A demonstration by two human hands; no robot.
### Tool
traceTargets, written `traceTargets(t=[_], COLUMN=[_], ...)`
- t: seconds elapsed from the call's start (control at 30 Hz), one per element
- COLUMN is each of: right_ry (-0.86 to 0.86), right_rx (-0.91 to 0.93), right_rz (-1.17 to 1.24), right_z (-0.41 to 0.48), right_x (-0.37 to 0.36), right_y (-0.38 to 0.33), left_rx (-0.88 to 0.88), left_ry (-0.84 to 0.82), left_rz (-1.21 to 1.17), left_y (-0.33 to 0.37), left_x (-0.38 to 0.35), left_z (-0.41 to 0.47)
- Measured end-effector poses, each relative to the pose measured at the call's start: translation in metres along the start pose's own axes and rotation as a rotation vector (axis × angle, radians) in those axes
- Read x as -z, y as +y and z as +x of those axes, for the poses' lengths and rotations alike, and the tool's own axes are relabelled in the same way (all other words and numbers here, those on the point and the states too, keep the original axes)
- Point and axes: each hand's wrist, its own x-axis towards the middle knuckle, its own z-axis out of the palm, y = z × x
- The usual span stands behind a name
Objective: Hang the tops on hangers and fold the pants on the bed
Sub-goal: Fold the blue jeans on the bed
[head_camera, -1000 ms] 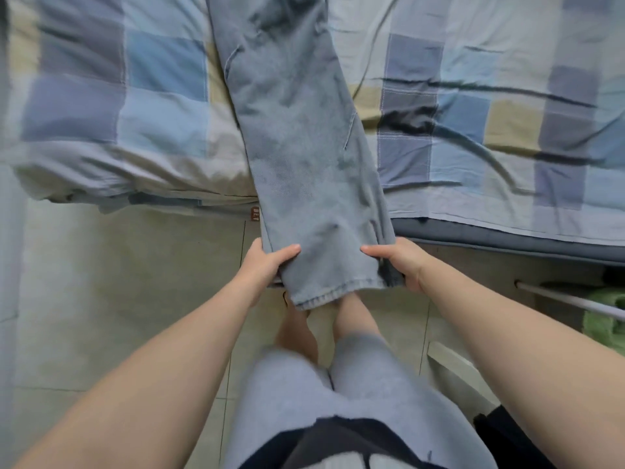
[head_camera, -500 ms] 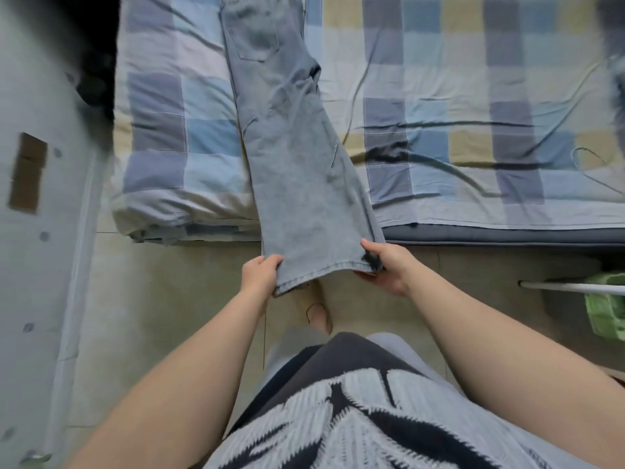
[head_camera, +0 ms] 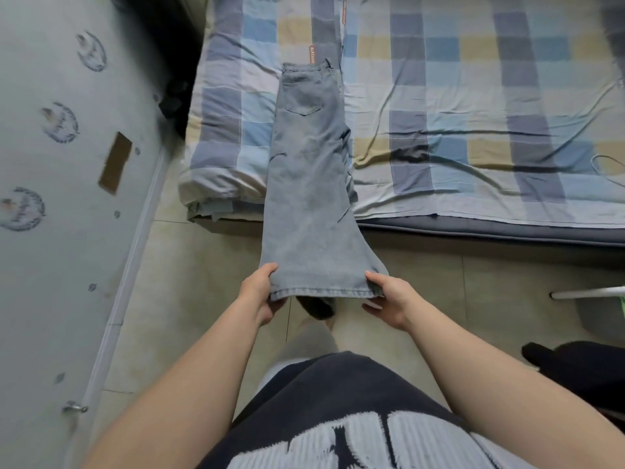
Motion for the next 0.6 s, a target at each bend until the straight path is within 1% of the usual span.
traceTargets(t=[0.1,0.2,0.27,0.4,0.5,0.53,0.6], right_ry=[0.021,-0.001,-0.068,-0.271,-0.417,-0.446,-0.401], right_rx=[-0.08,-0.2,-0.285,-0.372,-0.374,-0.352,-0.282], right_rz=[-0.043,-0.003,0.044,0.299,0.603,0.689,0.752], right_z=[-0.004,-0.007,-0.011,-0.016,-0.017,-0.018,-0.017], right_x=[-0.003,-0.014,-0.024,-0.049,-0.066,-0.07,-0.072], right_y=[0.04,0.082,0.105,0.124,0.121,0.118,0.109], left_rx=[0.118,0.131,0.134,0.157,0.178,0.18,0.17], left_ry=[-0.097,-0.189,-0.251,-0.36,-0.389,-0.38,-0.356], left_rz=[-0.075,-0.08,-0.106,-0.181,-0.208,-0.212,-0.193], left_y=[-0.008,-0.011,-0.01,-0.011,-0.013,-0.013,-0.01], left_x=[0.011,0.012,0.007,-0.002,-0.001,0.001,0.009], left_z=[-0.019,-0.034,-0.046,-0.063,-0.066,-0.066,-0.064])
